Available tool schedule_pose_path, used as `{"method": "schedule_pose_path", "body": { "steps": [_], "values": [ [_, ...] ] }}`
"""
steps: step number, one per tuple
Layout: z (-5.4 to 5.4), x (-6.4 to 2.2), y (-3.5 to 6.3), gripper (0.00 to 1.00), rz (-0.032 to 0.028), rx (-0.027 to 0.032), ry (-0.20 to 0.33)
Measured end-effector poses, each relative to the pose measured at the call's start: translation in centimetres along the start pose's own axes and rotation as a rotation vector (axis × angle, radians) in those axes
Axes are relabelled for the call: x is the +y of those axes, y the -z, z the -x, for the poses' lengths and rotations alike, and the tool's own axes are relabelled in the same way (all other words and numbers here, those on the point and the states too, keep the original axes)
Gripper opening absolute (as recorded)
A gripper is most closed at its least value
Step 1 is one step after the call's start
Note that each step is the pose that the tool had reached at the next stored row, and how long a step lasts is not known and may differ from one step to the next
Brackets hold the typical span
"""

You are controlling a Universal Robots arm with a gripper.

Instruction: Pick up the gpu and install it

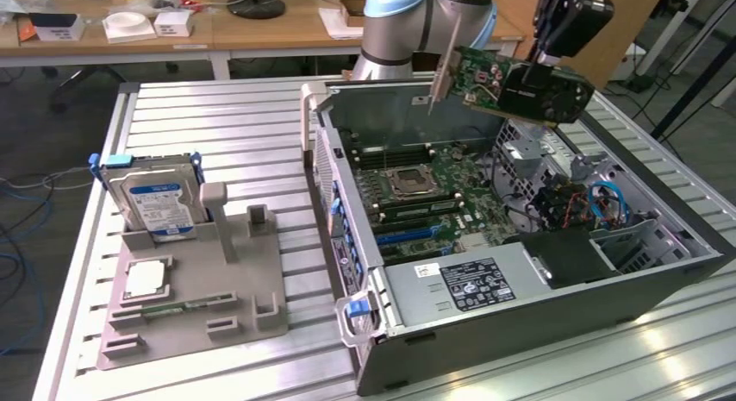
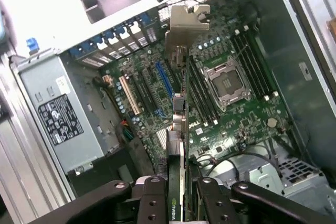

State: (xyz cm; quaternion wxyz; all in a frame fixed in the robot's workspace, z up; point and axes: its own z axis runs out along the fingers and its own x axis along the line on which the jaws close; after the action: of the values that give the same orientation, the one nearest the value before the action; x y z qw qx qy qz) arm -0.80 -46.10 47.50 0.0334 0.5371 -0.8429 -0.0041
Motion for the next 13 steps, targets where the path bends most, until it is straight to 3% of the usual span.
{"method": "schedule_pose_path", "body": {
  "steps": [6, 13],
  "values": [
    [0.01, 0.0, -0.02, 0.26, -0.005, 0.0035, 0.109],
    [0.03, -0.02, -0.53, 0.26, 0.0, -0.0189, 0.217]
  ]
}}
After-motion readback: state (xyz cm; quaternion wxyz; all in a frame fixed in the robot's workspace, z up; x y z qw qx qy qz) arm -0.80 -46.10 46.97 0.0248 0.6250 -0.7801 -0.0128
